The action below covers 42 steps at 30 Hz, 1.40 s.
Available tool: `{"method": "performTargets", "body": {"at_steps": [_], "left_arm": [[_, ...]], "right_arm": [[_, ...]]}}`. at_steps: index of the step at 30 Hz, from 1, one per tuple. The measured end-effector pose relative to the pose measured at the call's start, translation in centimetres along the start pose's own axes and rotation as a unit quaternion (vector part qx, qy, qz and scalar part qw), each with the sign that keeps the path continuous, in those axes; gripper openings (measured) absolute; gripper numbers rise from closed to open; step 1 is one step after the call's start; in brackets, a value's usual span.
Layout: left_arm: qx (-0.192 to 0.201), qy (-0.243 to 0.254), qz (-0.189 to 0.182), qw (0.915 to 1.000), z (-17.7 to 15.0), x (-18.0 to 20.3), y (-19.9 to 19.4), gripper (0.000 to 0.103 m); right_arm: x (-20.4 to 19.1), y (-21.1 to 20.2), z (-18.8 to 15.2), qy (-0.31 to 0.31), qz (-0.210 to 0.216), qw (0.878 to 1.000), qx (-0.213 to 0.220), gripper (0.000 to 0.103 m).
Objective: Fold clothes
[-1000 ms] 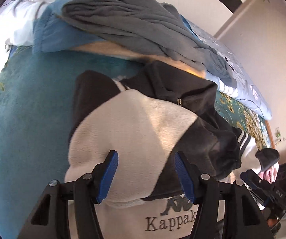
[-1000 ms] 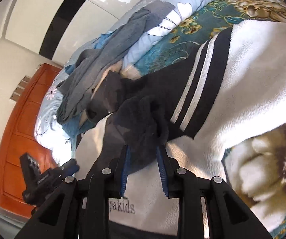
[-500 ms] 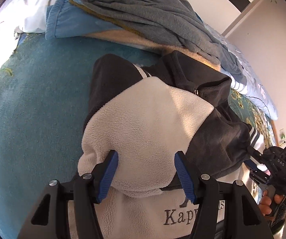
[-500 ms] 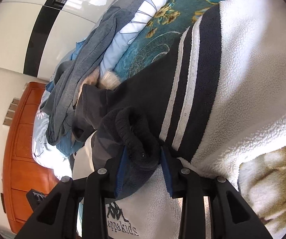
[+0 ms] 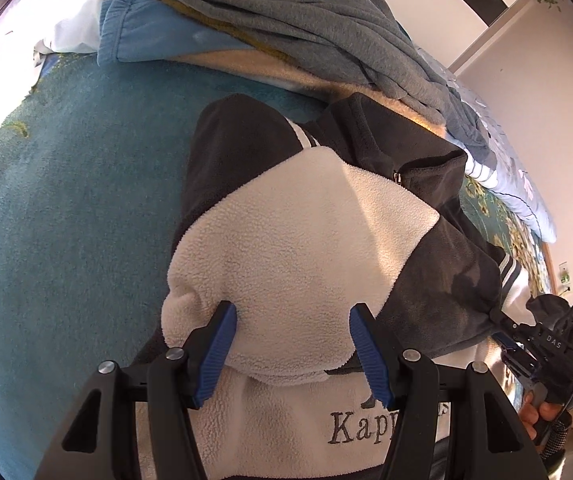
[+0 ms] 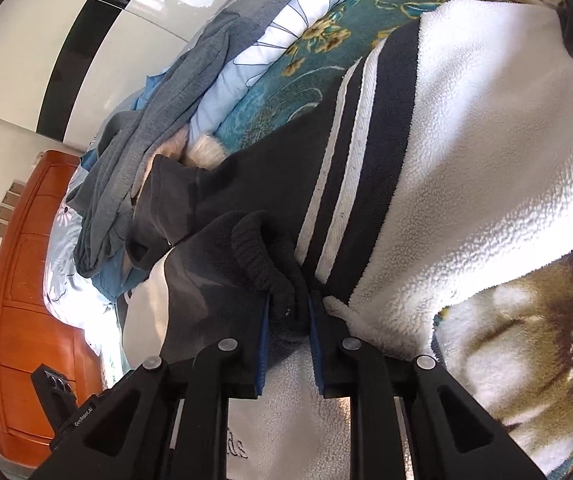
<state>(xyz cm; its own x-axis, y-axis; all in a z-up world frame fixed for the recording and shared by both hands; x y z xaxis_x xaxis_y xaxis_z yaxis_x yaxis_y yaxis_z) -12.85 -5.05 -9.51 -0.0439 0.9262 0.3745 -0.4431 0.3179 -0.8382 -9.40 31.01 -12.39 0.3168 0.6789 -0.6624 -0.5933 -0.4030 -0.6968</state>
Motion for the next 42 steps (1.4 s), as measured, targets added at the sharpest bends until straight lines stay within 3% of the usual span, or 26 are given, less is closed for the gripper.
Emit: {"method": "performTargets", "body": {"at_steps": [4,8,11,14,16,25,26,27,28,29,31,35,42], "left_arm": [[-0.001,0.004,0.003,1.0000,-0.1,0.1,0.1,0.063],[0.000,0.002,0.001,1.0000,-0.2,0.1,0.2,0.063],[0.002,0.004,0.004,1.0000,-0.3,0.3,0.3,0.065],[0.004,0.008,0.009,0.9999,-0.4,0.5,0.4,0.067],[0.005,0.009,0.014,0.9998,-0.5,0.6,0.6,0.068],[0.005,0.016,0.020,0.9997,-0.5,0.9,0.4,0.071],[0.006,0.012,0.016,0.9998,-0.5,0.8,0.2,0.071],[0.006,0.007,0.011,0.9999,-0.5,0.7,0.0,0.071],[0.007,0.002,0.006,1.0000,-0.5,0.6,-0.2,0.071],[0.007,-0.003,0.001,1.0000,-0.4,0.5,-0.4,0.071],[0.011,-0.010,-0.011,0.9998,-0.4,0.4,-0.9,0.071],[0.018,-0.022,-0.029,0.9992,-0.3,0.3,-2.1,0.071],[0.037,-0.045,-0.048,0.9971,0.0,-1.3,-4.8,0.071]], "right_arm": [[-0.8,-3.4,0.3,-0.044,0.015,0.999,0.022,0.025],[1.3,-10.3,3.0,-0.061,-0.030,0.992,0.108,0.032],[5.0,-16.2,6.8,-0.016,-0.083,0.977,0.194,0.036],[9.7,-21.2,9.9,0.056,-0.142,0.953,0.261,0.046],[12.0,-22.4,11.1,0.085,-0.159,0.945,0.271,0.046],[15.3,-20.1,13.8,0.107,-0.195,0.945,0.238,0.046],[15.3,-20.1,13.9,0.112,-0.193,0.945,0.239,0.041],[15.2,-20.2,14.0,0.114,-0.192,0.945,0.240,0.022],[14.9,-20.3,14.1,0.112,-0.195,0.945,0.239,0.013],[14.2,-20.4,14.2,0.104,-0.195,0.945,0.240,0.011],[12.3,-20.6,14.5,0.078,-0.192,0.947,0.245,0.010],[4.5,-20.0,14.2,-0.031,-0.171,0.951,0.255,0.010],[-9.8,-15.9,11.0,-0.153,-0.059,0.956,0.242,0.010]]}}
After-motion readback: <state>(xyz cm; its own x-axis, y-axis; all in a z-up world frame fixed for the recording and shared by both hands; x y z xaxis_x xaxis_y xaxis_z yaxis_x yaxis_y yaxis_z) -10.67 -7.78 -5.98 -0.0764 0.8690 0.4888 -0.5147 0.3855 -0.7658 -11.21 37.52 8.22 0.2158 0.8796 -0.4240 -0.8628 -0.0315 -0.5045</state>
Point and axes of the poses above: each gripper's, at about its wrist camera, not at the fingertips, and y roughly the way its jaws point, x to its right, z to its top, the point moved 5 cm from there along y, roughly the way its jaws point, and after that the axes turned 3 degrees about x, right-handed, at the moved point
